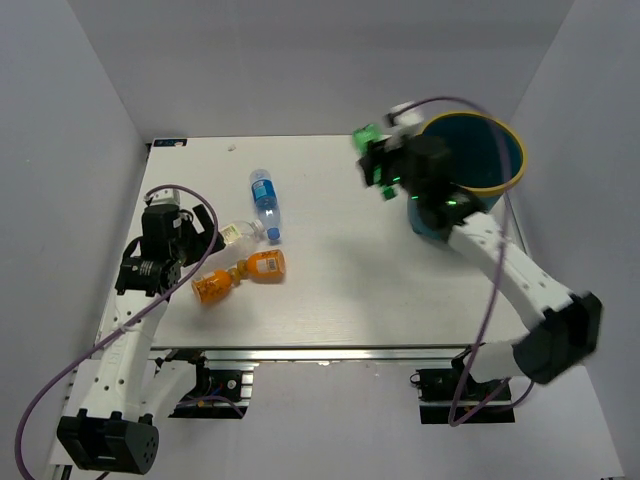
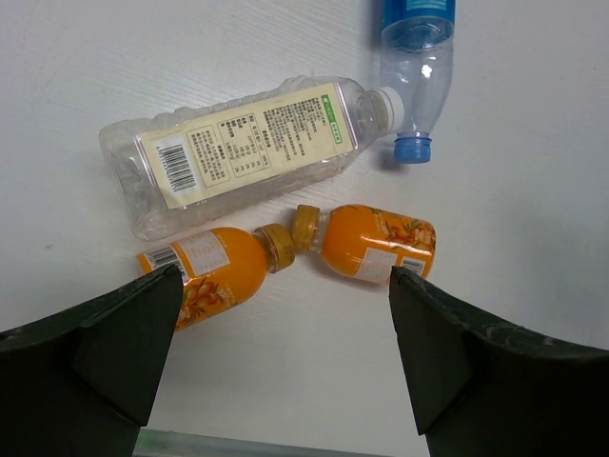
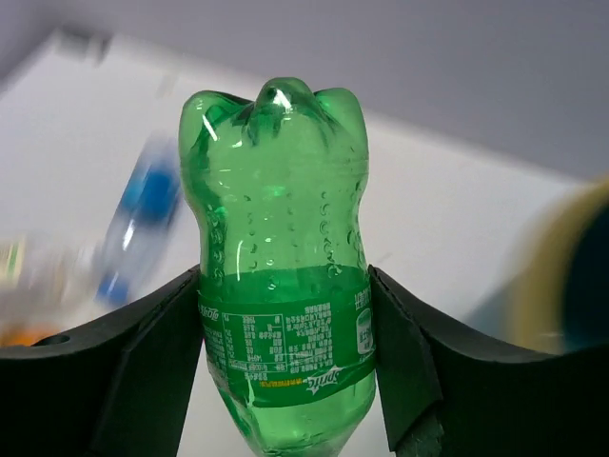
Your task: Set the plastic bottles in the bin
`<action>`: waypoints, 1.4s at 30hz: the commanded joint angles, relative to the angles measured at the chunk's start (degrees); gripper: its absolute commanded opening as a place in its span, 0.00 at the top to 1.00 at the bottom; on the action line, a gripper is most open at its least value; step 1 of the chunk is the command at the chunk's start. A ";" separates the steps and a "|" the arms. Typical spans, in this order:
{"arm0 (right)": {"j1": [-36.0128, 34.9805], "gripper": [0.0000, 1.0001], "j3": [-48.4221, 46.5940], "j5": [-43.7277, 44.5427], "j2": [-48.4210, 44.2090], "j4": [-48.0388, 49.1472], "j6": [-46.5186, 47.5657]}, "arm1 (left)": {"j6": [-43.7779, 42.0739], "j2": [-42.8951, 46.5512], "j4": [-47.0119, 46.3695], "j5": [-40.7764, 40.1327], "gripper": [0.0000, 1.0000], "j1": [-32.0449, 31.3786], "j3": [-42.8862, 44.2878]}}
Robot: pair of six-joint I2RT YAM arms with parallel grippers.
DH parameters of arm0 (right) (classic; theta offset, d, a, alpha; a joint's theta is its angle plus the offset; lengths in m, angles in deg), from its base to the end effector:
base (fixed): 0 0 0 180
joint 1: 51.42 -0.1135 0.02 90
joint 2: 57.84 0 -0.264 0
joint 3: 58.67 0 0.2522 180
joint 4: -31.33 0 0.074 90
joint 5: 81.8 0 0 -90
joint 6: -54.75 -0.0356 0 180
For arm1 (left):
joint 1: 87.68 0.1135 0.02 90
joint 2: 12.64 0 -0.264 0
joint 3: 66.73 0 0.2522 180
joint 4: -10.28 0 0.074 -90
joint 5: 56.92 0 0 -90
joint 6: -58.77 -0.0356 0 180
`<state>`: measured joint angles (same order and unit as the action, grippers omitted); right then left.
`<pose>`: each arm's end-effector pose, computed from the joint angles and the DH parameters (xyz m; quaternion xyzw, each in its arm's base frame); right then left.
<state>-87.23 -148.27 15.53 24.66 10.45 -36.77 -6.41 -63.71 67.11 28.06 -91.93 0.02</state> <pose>0.2800 0.1964 0.3804 -0.1938 0.7620 0.1495 0.5996 0.1791 -0.0102 0.3150 -0.1802 0.8918 -0.0651 0.4099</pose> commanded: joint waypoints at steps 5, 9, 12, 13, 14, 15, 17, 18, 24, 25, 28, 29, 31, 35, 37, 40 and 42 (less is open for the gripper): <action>19.97 0.50 -1.32 7.17 -10.17 10.46 -2.53 | -0.03 0.27 -2.64 3.25 0.02 0.12 1.15; 26.75 0.41 -4.40 6.12 -6.57 7.21 -2.44 | 0.14 -0.61 -2.55 2.56 0.02 0.12 1.85; 29.92 0.17 -7.04 5.41 -3.32 3.43 -2.35 | 0.41 -1.31 -1.76 1.85 0.02 0.12 2.73; 30.10 0.15 -7.48 5.59 -2.79 2.03 -2.35 | 0.58 -1.49 -1.59 1.77 0.02 0.12 2.99; 30.10 0.13 -7.92 5.93 -2.52 1.76 -2.26 | 0.58 -1.66 -1.32 1.76 0.02 0.12 3.17; 30.19 0.11 -8.10 5.59 -2.69 1.67 -2.00 | 0.58 -1.67 -0.89 1.68 0.02 0.12 3.34; 30.19 0.11 -7.32 1.21 -4.70 3.33 -0.68 | 0.84 -1.32 -0.97 0.98 0.02 0.21 3.00; 30.01 0.11 -6.62 -0.90 -5.76 4.38 -0.68 | 0.93 -1.23 -1.06 0.89 0.02 0.12 2.56; 24.84 0.11 -2.75 -16.10 -12.71 5.80 0.72 | 1.99 -2.37 -0.89 0.54 0.02 0.12 1.59; 20.21 0.11 -2.22 -17.51 -13.24 5.54 1.16 | 2.68 -2.54 -0.71 0.19 0.02 0.12 1.50; 8.10 0.11 -0.20 -18.93 -13.86 3.52 6.17 | 4.18 -3.25 0.61 -1.92 0.02 0.12 1.50; 5.43 0.11 0.07 -19.63 -12.81 2.73 6.35 | 4.53 -3.60 1.22 -2.54 0.02 0.12 1.67; -1.95 0.11 0.77 -20.69 -10.97 0.79 6.61 | 5.58 -4.39 3.77 -4.73 0.02 0.12 2.03; -15.67 0.11 1.65 -17.36 -2.03 0.96 10.04 | 6.12 -3.60 5.71 -6.41 0.02 0.12 0.80; -21.65 0.11 -0.36 -14.39 2.38 0.09 9.78 | 6.64 -2.64 5.89 -6.85 0.02 0.21 0.27; -26.67 0.11 -3.17 -10.25 11.26 1.22 9.78 | 7.26 -1.84 6.59 -7.03 0.02 0.12 -0.17; -28.51 0.11 -5.71 -9.27 18.55 1.41 9.34 | 7.35 -1.49 6.76 -6.85 0.02 0.12 -0.43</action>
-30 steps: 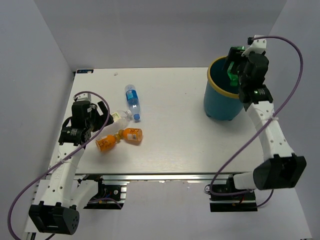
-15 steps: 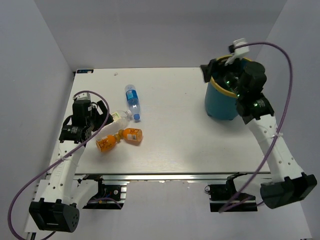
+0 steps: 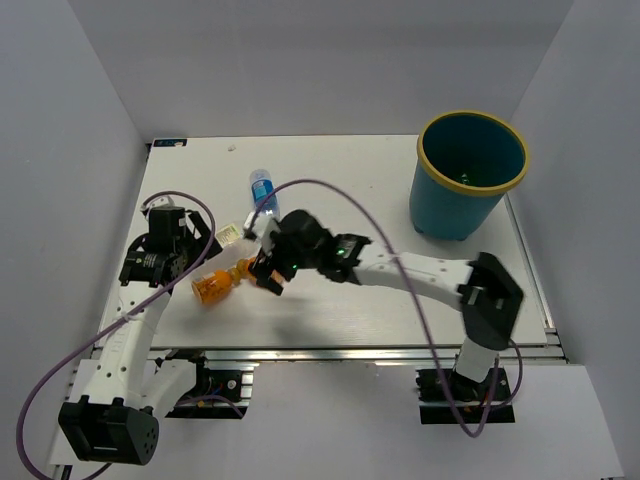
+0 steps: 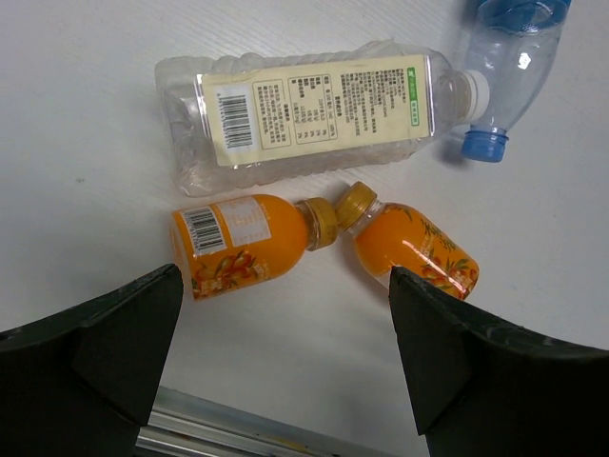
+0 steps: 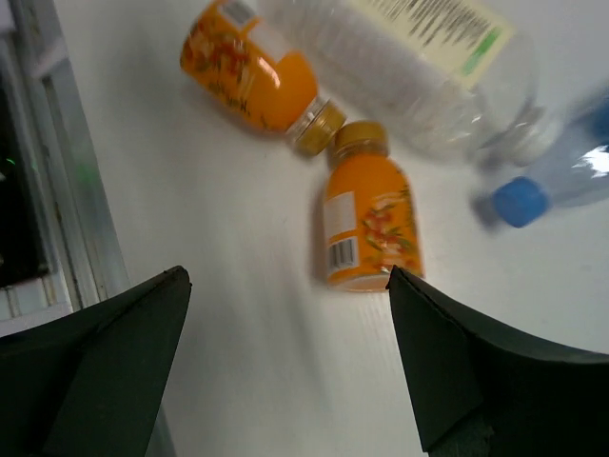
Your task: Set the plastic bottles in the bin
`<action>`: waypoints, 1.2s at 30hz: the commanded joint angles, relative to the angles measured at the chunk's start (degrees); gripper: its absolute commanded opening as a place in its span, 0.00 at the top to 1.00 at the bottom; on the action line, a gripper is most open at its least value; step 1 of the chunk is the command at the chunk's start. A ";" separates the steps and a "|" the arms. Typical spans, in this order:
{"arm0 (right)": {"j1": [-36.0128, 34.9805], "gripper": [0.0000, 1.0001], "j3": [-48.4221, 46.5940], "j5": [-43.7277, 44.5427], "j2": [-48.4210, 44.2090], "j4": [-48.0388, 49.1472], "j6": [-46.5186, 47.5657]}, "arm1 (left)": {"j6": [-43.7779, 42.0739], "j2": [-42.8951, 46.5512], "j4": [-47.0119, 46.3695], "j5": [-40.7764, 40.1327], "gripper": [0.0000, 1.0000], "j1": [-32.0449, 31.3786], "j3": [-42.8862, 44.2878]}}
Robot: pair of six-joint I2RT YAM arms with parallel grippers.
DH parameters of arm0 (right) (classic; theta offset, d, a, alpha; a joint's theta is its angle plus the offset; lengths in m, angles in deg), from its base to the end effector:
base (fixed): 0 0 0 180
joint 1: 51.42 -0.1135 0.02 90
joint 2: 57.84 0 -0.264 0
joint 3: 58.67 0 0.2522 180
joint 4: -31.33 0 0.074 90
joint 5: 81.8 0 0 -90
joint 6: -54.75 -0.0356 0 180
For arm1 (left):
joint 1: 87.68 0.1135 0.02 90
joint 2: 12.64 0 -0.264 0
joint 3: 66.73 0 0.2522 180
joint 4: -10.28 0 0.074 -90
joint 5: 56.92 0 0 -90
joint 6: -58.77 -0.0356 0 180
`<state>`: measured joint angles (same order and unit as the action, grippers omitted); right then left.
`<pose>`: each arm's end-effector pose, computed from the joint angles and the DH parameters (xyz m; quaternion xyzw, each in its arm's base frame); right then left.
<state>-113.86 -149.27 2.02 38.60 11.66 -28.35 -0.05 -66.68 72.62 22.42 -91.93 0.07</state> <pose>0.1813 0.3557 0.3031 -0.5041 0.6782 0.2886 0.4502 0.1816 -0.0069 0.2999 -0.2488 0.9012 -0.0216 0.3542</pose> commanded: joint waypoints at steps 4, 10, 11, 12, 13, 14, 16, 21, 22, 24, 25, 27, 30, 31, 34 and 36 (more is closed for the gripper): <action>-3.66 0.11 -14.54 15.10 18.39 -4.28 0.49 | 0.90 1.57 1.96 -1.56 0.02 0.12 -1.09; -3.66 0.11 -16.24 20.58 26.42 -4.28 -1.27 | 0.55 1.66 0.91 -0.77 0.02 0.21 -2.41; -3.66 0.11 -14.93 20.94 26.51 -3.85 -1.27 | 0.55 1.48 1.17 -0.94 0.02 0.12 -2.32; -3.57 0.12 -14.31 21.11 26.52 -3.41 -1.97 | 0.55 1.40 1.17 -1.29 0.02 0.12 -2.24; -3.66 0.13 -13.52 21.03 25.99 -3.23 -2.32 | 0.46 1.22 1.17 -1.30 0.02 0.21 -2.24; -3.66 0.14 -12.64 20.68 25.55 -2.79 -2.41 | 0.46 1.13 1.08 -1.21 0.02 0.12 -2.32; -3.57 0.16 -8.96 20.24 23.37 -0.61 -2.33 | 0.55 0.96 0.99 -1.12 0.02 0.12 -2.58; -3.48 0.46 -4.91 19.45 18.09 -1.38 -3.82 | 1.08 0.87 1.08 -0.77 0.02 0.12 -3.20; -3.40 0.49 -4.03 20.14 14.77 -1.03 -3.82 | 1.08 1.04 1.17 -0.77 0.02 0.12 -3.20; -3.22 0.51 -2.10 22.51 10.80 1.07 -3.91 | 1.16 1.13 1.69 -1.03 0.02 0.12 -3.38; -2.87 0.52 -0.78 25.05 6.52 1.51 -3.91 | 1.25 1.39 1.96 -1.38 0.02 0.12 -3.38; -0.60 0.52 -0.07 26.73 1.93 1.69 -4.87 | 1.95 1.39 2.75 -1.39 0.02 0.21 -3.03; 6.41 0.53 1.77 28.15 -8.44 3.01 -5.93 | 2.74 0.69 4.42 -0.51 0.02 0.21 -1.80; 8.71 0.54 2.04 28.58 -13.25 3.10 -6.28 | 2.66 0.60 4.42 -0.07 0.02 0.12 -1.27; 21.09 0.58 1.43 27.36 -20.30 2.75 -8.82 | 2.40 0.78 3.81 0.90 0.02 0.12 -0.92; 30.30 0.59 0.38 27.18 -22.34 2.75 -8.66 | 2.74 0.78 3.45 0.99 0.02 0.12 -0.65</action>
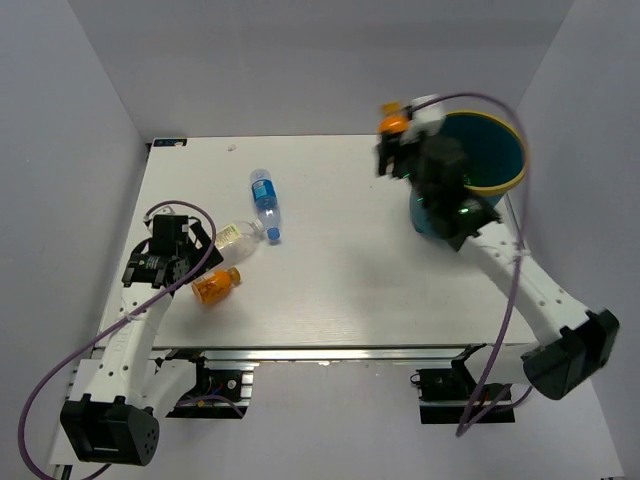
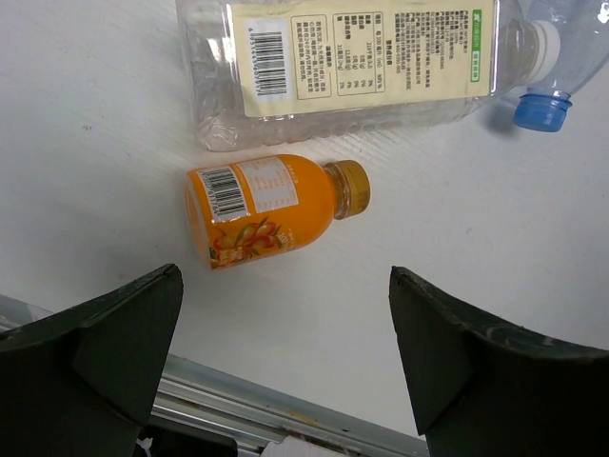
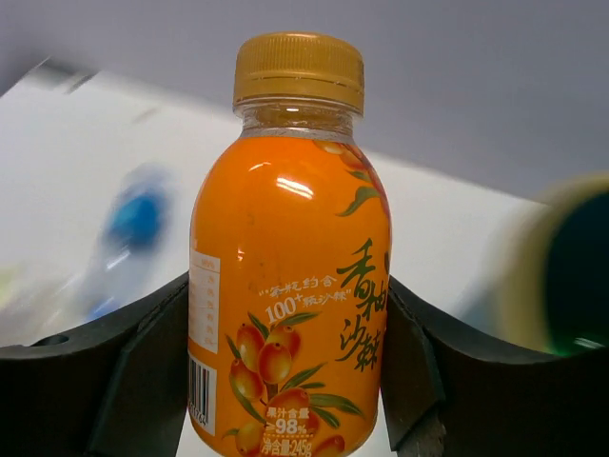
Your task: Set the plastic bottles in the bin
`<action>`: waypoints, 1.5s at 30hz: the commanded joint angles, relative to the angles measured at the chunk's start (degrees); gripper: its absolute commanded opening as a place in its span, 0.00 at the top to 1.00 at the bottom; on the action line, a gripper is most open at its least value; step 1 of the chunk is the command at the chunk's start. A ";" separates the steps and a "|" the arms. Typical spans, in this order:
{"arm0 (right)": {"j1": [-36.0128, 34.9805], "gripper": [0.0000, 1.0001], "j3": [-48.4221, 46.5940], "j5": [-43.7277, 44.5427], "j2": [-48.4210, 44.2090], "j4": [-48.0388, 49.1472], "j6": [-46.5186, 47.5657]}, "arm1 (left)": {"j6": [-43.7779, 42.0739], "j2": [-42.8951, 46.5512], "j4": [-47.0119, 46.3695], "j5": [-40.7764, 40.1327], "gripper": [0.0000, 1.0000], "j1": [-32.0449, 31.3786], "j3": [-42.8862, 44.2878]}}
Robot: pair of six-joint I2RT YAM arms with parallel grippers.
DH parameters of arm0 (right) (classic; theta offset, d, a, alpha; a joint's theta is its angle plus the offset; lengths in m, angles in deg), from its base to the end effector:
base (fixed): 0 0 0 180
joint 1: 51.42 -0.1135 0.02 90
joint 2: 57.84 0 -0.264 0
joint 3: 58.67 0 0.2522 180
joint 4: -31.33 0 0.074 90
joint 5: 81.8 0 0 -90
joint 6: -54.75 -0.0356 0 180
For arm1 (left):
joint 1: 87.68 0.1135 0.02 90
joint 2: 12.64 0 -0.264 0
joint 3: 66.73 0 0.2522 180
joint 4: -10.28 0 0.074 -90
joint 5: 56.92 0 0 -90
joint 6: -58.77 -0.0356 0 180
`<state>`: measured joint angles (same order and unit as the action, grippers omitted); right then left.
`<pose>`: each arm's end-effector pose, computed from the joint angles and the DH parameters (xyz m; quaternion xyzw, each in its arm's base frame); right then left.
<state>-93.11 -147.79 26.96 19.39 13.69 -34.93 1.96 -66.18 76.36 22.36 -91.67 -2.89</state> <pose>0.2433 0.2014 0.4121 -0.1602 0.7223 0.1207 0.6618 0.1726 -0.0054 0.2808 -0.2665 0.9139 -0.0088 0.3061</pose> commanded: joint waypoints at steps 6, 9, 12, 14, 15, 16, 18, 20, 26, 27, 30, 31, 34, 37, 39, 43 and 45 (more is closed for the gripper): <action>27.24 0.58 -10.75 1.80 1.32 -6.65 -2.33 | 0.82 -1.82 -1.08 0.97 0.02 -0.14 3.79; 32.54 0.28 -17.34 1.71 6.15 -14.03 -2.95 | 0.65 -2.97 -0.02 0.88 0.02 -0.05 4.32; 33.17 0.11 -18.52 1.72 6.62 -16.69 -2.08 | -1.19 -3.76 1.38 0.00 0.02 -0.14 4.41; 33.17 0.11 -15.89 -2.14 4.25 -13.89 -0.77 | -3.29 -4.55 3.13 -0.36 0.02 -0.14 4.49; 33.17 0.11 -14.75 -5.98 2.24 -13.00 -0.67 | -5.48 -4.82 3.49 0.34 0.02 -0.05 4.32; 33.17 0.11 -12.56 -7.76 1.18 -12.13 -0.67 | -6.37 -5.17 4.11 1.13 0.02 -0.14 4.23; 33.17 0.11 -10.79 -12.67 -1.28 -10.63 -0.67 | -9.09 -5.44 3.94 2.10 0.02 -0.05 3.18; 33.08 0.11 -9.55 -14.89 -2.26 -10.53 0.98 | -9.81 -5.87 3.06 2.37 0.02 -0.14 2.30; 33.08 0.11 -9.02 -18.32 -4.28 -10.18 0.48 | -9.02 -9.12 -1.68 2.46 0.02 -0.32 0.81; 33.08 0.11 -9.02 -20.67 -4.72 -10.18 0.56 | -9.37 -10.17 -2.12 2.63 0.02 -0.32 0.54; 33.17 0.11 -8.85 -21.40 -5.68 -10.10 0.65 | -9.81 -12.02 -2.92 2.72 0.02 -0.84 -0.34; 33.17 0.11 -8.67 -21.49 -6.04 -9.75 0.65 | -9.64 -12.55 -3.01 2.72 0.02 -1.02 -0.34; 33.08 0.11 -6.92 -21.58 -7.79 -7.91 1.26 | -8.76 -14.48 -3.10 2.28 0.02 -1.28 -0.51; 33.08 0.11 -5.95 -21.14 -9.11 -7.02 1.88 | -7.97 -15.37 -2.75 1.93 0.02 -2.69 -1.39; 33.17 0.11 -5.42 -20.79 -9.99 -6.67 2.14 | -7.18 -15.19 -2.74 1.93 0.02 -3.91 -2.97; 33.17 0.11 -3.76 -20.17 -11.22 -5.00 2.76 | -5.07 -14.31 -3.97 3.42 0.02 -5.67 -5.78; 33.17 0.11 -3.40 -20.52 -11.58 -4.30 2.58 | -4.36 -13.70 -5.63 5.17 0.02 -6.99 -6.57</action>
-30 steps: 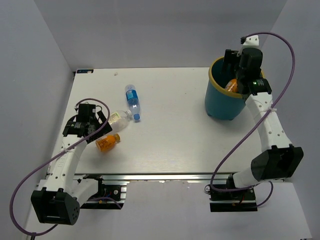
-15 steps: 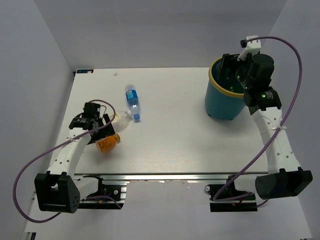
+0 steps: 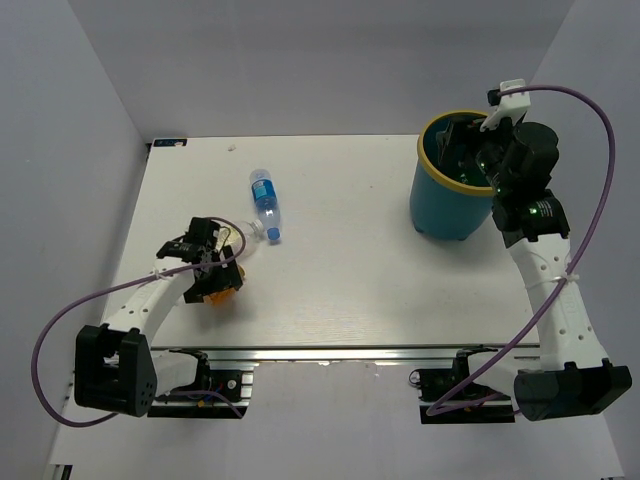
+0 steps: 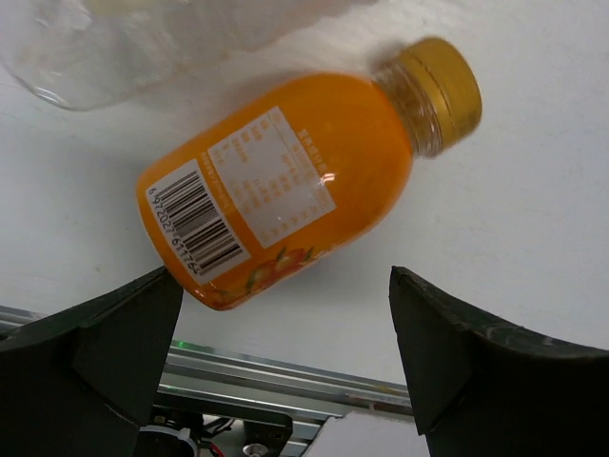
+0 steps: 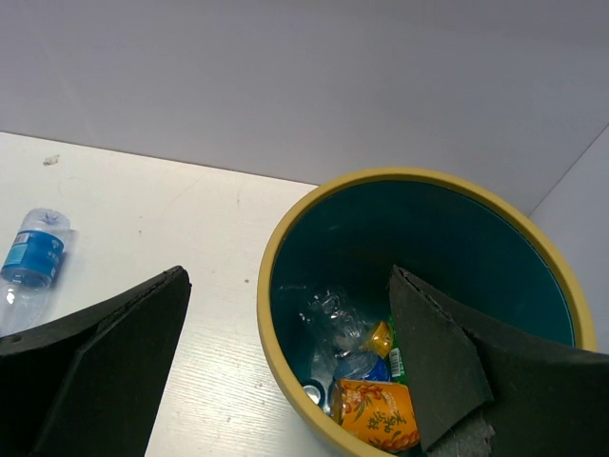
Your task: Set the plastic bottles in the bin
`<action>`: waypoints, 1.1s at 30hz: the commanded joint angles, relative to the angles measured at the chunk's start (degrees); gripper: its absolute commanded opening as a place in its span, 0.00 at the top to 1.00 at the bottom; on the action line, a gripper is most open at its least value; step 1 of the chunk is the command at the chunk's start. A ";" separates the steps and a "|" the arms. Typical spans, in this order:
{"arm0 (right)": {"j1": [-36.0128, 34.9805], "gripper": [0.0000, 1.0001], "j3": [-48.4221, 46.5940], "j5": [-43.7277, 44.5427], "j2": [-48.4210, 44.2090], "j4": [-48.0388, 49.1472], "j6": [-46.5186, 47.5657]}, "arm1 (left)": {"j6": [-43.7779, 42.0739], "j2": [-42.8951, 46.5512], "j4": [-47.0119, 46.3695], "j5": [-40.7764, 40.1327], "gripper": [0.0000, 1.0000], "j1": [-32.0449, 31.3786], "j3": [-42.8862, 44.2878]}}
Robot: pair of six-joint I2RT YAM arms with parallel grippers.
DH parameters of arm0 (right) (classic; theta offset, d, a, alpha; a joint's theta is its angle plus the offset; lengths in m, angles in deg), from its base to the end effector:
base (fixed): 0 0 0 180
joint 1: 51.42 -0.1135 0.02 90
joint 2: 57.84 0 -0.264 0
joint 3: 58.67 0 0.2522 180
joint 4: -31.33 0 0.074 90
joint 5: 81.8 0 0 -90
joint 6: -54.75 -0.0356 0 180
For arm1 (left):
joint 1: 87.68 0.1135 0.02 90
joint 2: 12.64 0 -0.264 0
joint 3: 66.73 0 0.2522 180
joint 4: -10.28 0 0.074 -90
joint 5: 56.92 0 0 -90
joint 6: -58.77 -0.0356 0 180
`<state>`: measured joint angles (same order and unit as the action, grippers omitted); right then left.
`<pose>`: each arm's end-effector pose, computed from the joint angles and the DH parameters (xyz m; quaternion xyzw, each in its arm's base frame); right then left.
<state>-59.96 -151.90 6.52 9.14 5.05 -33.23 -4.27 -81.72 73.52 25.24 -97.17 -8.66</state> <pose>0.2496 0.0385 0.4680 -0.0754 0.7033 0.0505 0.7051 0.2010 -0.0287 0.2068 -0.1593 0.9754 0.0216 0.1510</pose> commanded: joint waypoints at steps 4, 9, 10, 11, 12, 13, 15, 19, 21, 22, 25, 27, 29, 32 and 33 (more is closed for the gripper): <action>0.01 0.11 0.80 -0.70 -1.06 4.34 0.97 | 2.31 2.46 -4.47 4.93 0.02 -4.03 -0.28; 0.01 0.11 1.24 -0.61 -1.15 4.69 1.05 | 1.69 0.27 -4.82 3.27 0.02 -5.97 0.77; -0.08 0.11 1.24 -0.53 -1.32 4.69 1.14 | 1.60 -0.26 -4.91 3.44 0.02 -6.23 1.12; -0.08 0.11 1.33 -0.35 -1.33 4.78 1.23 | 1.60 -1.31 -5.17 3.70 0.02 -6.84 1.39; -0.08 0.11 1.41 -0.18 -1.41 4.87 1.49 | 1.78 -1.76 -5.26 4.14 0.02 -7.20 1.74; -0.08 0.11 1.50 0.09 -1.68 4.95 1.49 | 1.95 -2.20 -5.35 5.36 0.02 -7.46 2.61; 0.01 0.11 1.85 0.62 -1.85 5.13 1.76 | 2.13 -1.68 -7.71 11.15 0.02 -8.78 2.88; -0.08 0.11 2.82 0.27 -2.82 6.53 1.76 | 2.22 0.70 -11.42 18.03 0.02 -11.07 3.05; -0.08 0.11 3.26 0.27 -3.08 6.97 1.67 | 1.87 0.96 -9.49 17.33 0.02 -11.86 4.46; 0.01 0.11 3.35 0.18 -3.00 7.06 1.58 | 1.17 1.05 -8.70 17.41 0.02 -11.86 5.33; 0.01 0.11 3.61 0.00 -2.56 7.41 1.06 | -0.15 2.10 -7.02 15.05 0.02 -11.95 9.11; -0.08 0.11 3.35 -0.26 -2.38 7.15 0.79 | -1.12 1.85 -5.18 12.33 0.02 -11.95 12.10; -0.08 0.11 3.44 -0.96 -2.21 7.06 0.62 | -1.38 0.18 -3.43 5.41 0.02 -11.95 13.69; -0.08 0.11 3.35 -1.32 -2.29 7.15 0.18 | -1.30 -4.11 -3.24 0.37 0.02 -11.95 14.84; -0.08 0.11 3.35 -1.40 -2.47 7.15 0.00 | -1.21 -5.44 -3.68 0.28 0.02 -11.95 14.66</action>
<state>-59.96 -148.44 6.04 7.59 8.86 -32.37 -4.66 -83.45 68.03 31.60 -108.98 5.25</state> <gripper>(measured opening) 0.895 0.984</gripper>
